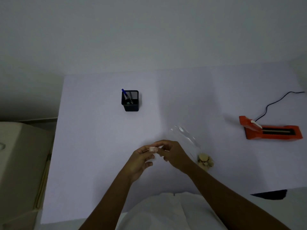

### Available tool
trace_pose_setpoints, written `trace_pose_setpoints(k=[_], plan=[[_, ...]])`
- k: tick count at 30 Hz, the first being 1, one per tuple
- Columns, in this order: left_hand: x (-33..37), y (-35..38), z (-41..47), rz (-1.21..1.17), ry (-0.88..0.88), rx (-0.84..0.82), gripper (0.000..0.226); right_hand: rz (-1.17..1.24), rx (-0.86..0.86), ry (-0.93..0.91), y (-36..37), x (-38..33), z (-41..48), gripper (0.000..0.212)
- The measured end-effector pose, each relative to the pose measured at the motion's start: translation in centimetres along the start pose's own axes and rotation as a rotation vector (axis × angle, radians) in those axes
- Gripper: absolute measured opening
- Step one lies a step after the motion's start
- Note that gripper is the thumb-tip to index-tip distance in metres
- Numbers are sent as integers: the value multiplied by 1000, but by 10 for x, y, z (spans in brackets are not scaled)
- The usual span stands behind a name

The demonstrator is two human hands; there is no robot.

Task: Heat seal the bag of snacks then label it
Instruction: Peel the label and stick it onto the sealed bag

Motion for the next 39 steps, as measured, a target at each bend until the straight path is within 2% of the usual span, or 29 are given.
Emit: trace_pose_setpoints(k=[3,6,10,15,18,20,23,25,27,30,39], plan=[[-7,15,2,9,-19,19,17,44,99,-20,-11,3,-18,11],[-13,29,3,78,-17,70,21,58,181,2,-21,13,-36,7],[-17,47,7,164,-7,55,21,-16,199,1,-31,21,-53,8],[-25,62,9,165,-84,32,22,-162,190,-54,-43,28,-65,9],[-35,70,14,93,-156,7,19,-175,165,-57,-51,36,-70,9],[-39,77,19,-36,-167,-13,14,-157,140,-57,-59,40,-73,12],[-38,86,28,-168,-89,-9,36,-159,122,-35,-78,50,-76,11],[-31,93,35,15,-24,-28,40,-202,78,2,-93,58,-76,3],[-25,103,41,273,49,-26,26,-237,12,42,-108,62,-72,5],[-28,113,57,426,108,39,12,-231,-43,109,-130,71,-65,6],[-63,118,103,380,88,388,14,-362,-94,161,-165,97,-28,10]])
Point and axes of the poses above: each hand's wrist, its own z-axis towards the middle knuckle, its own y-axis out of the palm, x = y × z, the point moved 5 cm from there along z, towards the middle knuckle, and after that the axes turned 13 degrees about -x, right-handed, at the moved point
